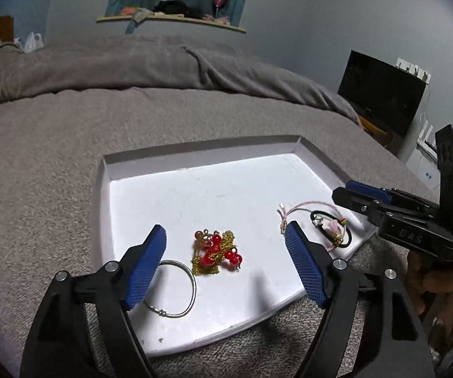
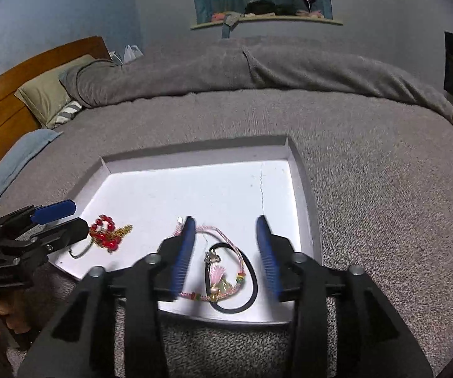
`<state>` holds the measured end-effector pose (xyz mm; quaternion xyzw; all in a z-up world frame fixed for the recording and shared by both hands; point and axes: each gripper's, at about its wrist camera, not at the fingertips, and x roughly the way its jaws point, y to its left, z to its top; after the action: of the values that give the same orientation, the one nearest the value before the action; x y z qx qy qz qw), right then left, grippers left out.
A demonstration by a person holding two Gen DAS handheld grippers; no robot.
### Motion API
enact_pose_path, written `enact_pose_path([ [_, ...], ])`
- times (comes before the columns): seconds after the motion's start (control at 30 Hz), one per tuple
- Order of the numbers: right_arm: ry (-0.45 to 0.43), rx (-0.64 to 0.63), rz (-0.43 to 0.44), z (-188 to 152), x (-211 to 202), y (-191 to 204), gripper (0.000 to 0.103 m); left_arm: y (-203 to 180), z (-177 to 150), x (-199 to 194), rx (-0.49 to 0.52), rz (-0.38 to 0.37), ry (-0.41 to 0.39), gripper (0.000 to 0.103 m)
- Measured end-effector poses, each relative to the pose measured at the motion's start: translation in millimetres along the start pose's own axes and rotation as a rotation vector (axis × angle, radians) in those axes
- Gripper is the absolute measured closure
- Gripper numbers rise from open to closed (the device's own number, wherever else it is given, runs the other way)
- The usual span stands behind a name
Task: Organize jewelry
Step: 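Carry the red charm and pink bracelet into the box tray and release both, then move both tools back to the bracelets and open over the dark bead bracelet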
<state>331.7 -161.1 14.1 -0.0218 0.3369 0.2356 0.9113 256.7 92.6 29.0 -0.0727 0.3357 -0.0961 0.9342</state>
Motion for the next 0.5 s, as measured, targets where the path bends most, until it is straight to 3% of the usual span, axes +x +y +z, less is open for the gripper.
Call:
enact_pose_path([
  [0.23, -0.052, 0.013, -0.006, 1.7, -23.1, -9.1, 0.033, -11.6, -9.4, -19.0, 0.044, -0.004, -0.014, 0.019],
  [0.5, -0.102, 0.097, -0.011, -14.7, -57.5, -35.3, 0.03, 2.1, -15.4, -49.3, 0.012, -0.014, -0.06, 0.017],
])
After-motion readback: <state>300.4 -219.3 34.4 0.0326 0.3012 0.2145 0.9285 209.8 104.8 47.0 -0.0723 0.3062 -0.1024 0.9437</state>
